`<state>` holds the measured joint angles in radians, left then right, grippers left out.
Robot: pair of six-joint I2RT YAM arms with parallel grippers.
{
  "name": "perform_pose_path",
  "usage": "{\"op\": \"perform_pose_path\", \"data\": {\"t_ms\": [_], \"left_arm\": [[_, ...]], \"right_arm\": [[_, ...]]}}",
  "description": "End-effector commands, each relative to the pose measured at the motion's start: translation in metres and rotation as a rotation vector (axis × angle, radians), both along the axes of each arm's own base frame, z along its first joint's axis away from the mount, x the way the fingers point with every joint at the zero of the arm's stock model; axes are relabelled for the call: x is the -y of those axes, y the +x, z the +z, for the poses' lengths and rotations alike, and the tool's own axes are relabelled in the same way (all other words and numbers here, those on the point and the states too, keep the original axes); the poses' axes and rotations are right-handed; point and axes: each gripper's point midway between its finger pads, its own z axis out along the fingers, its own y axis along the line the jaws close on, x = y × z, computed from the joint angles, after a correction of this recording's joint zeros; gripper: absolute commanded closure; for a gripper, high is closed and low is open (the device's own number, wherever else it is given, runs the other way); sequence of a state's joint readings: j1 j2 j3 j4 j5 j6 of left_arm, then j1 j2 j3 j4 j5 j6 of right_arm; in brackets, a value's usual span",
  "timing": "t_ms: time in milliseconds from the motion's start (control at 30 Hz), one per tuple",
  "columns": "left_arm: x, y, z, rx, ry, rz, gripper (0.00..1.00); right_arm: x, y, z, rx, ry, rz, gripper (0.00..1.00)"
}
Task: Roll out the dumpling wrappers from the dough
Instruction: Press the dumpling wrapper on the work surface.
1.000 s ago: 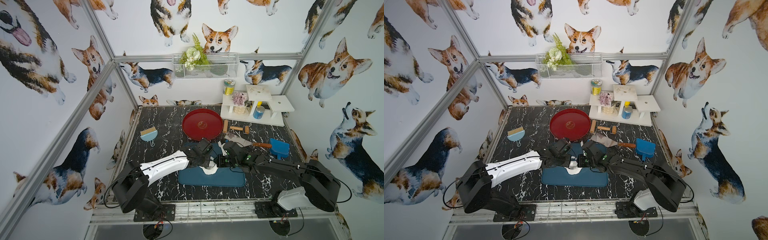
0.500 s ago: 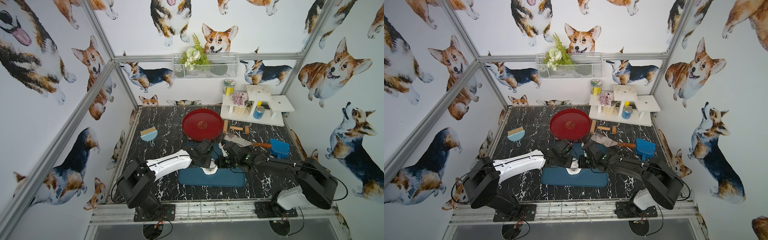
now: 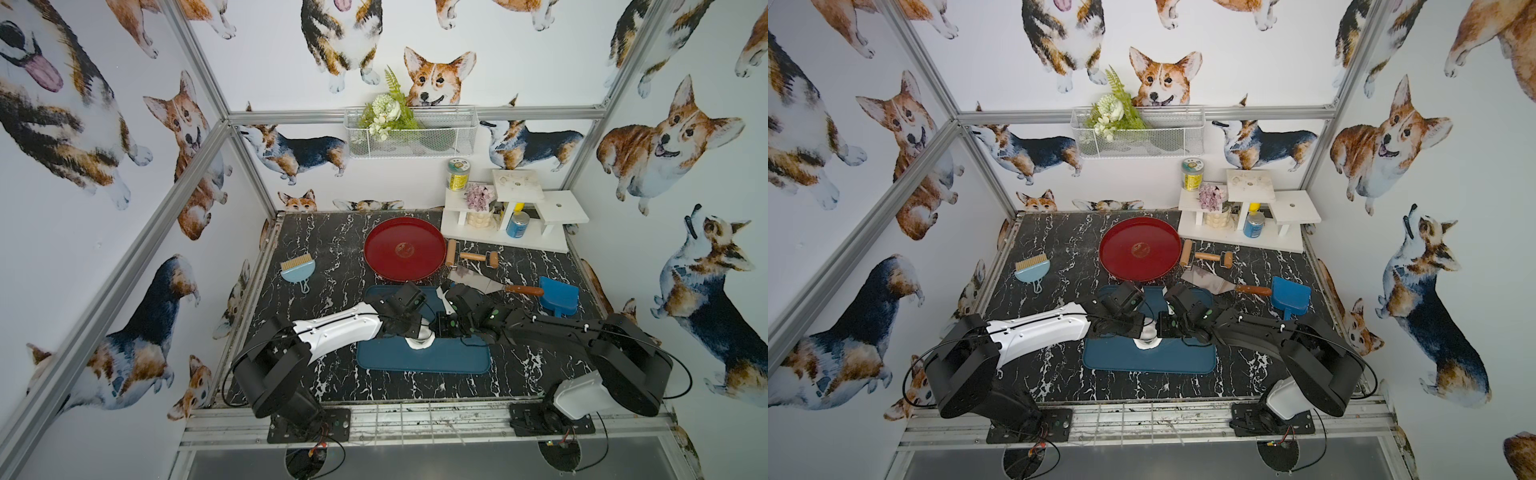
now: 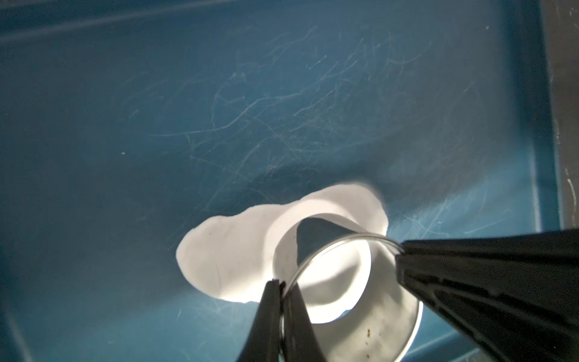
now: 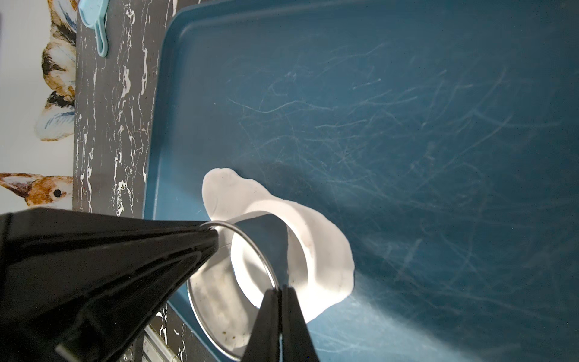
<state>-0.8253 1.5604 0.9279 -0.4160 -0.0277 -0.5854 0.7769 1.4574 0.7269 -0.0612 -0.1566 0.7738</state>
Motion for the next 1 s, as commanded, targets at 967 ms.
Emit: {"op": "perform_pose_path", "data": {"t_ms": [967], "left_arm": [[-0.005,-0.007,-0.013,-0.029,0.010,-0.002,1.00]], "right_arm": [[0.008,-0.001,-0.015,-0.015,-0.056,-0.004,1.00]]}}
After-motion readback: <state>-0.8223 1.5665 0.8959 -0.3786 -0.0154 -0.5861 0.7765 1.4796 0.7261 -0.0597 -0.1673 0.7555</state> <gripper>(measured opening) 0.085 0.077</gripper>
